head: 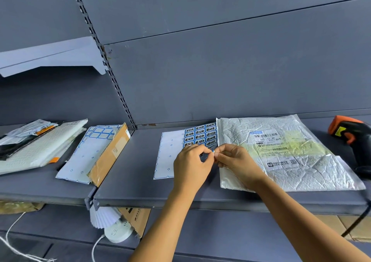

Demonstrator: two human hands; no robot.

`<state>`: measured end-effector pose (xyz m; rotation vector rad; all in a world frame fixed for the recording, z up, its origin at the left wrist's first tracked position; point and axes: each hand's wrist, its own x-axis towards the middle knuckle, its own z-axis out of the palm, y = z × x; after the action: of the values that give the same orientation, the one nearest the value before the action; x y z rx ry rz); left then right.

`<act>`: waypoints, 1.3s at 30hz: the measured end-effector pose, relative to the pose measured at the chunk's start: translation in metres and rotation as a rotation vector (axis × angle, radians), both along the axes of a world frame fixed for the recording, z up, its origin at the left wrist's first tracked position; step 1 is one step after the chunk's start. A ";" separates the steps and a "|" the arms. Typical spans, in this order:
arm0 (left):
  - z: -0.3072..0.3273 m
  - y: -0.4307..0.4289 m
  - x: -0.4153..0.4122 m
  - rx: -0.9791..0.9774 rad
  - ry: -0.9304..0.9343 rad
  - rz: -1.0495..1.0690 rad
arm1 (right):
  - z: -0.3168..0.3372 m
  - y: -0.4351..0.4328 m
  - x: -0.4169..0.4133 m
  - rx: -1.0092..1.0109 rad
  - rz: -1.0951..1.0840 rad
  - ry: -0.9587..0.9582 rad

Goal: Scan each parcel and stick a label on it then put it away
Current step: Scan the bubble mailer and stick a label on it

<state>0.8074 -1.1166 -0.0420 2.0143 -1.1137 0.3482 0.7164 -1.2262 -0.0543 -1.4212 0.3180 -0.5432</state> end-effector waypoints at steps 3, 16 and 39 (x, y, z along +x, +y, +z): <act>0.000 -0.001 -0.001 0.007 -0.010 0.028 | 0.000 0.000 0.000 -0.006 0.000 0.005; 0.000 0.004 -0.006 -0.004 0.079 0.049 | 0.001 0.001 0.001 -0.011 -0.006 0.025; -0.003 -0.001 -0.005 -0.063 0.360 0.025 | 0.002 0.002 0.002 0.001 -0.015 0.049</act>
<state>0.8023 -1.1180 -0.0454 1.9401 -0.8424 0.0281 0.7185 -1.2242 -0.0523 -1.4341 0.3685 -0.5208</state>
